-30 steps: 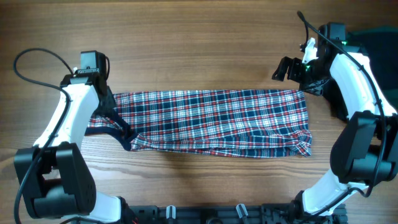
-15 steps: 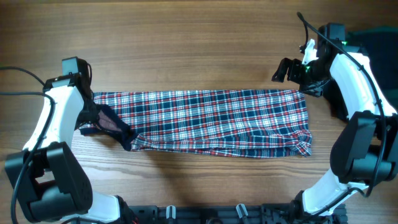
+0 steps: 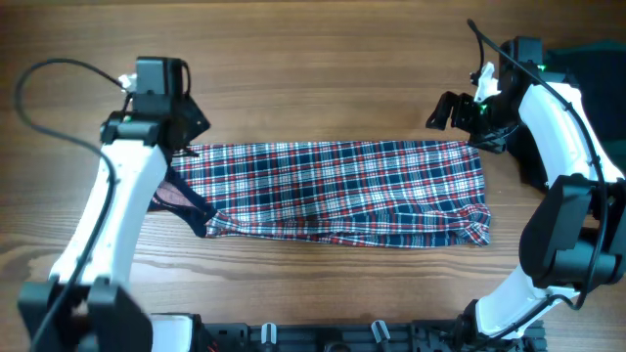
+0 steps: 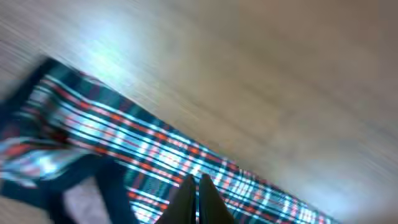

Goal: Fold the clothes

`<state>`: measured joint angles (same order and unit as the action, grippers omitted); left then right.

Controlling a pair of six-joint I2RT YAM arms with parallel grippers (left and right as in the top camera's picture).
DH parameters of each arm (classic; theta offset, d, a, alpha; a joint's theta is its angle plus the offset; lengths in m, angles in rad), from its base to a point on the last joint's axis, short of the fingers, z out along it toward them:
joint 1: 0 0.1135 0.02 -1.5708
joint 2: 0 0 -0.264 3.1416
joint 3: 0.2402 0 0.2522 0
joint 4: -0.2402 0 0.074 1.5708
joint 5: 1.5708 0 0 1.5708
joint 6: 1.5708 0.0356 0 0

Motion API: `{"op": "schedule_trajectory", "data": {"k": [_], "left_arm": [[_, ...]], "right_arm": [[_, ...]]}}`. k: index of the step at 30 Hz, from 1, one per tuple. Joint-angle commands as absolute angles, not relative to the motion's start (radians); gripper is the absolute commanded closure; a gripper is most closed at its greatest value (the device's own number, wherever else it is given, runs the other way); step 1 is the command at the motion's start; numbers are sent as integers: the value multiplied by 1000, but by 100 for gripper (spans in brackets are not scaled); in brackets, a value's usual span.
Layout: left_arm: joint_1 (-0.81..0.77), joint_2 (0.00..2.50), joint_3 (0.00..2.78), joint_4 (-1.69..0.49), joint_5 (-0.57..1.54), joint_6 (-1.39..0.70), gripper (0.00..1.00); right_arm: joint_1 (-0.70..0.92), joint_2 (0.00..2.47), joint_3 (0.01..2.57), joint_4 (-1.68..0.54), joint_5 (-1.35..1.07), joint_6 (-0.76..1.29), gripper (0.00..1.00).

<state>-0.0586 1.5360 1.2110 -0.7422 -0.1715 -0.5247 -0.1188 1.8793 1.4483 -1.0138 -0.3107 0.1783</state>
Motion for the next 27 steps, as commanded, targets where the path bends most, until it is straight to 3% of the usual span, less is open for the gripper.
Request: {"op": "schedule_trajectory", "data": {"k": [1,7,14,20,27], "left_arm": [[-42,1711,1210,-737,-76,-517,96],[64,1868,1210,-765,-76,-516,96],[189,1868,1210,-875,-118,-474,96],[258,1868,1210,-948,-289,-479,96],[301,1768,1242,-975,-297,-479,96]], "right_arm": [[-114,1870,1467,-1032,-338,183,0],[-114,1870,1467,-1052,-338,182,0],[-114,1870,1467,-1044,-338,183,0],[-115,1870,1467,-1036,-334,183,0],[-115,1870,1467,-1035,-329,184,0]]}}
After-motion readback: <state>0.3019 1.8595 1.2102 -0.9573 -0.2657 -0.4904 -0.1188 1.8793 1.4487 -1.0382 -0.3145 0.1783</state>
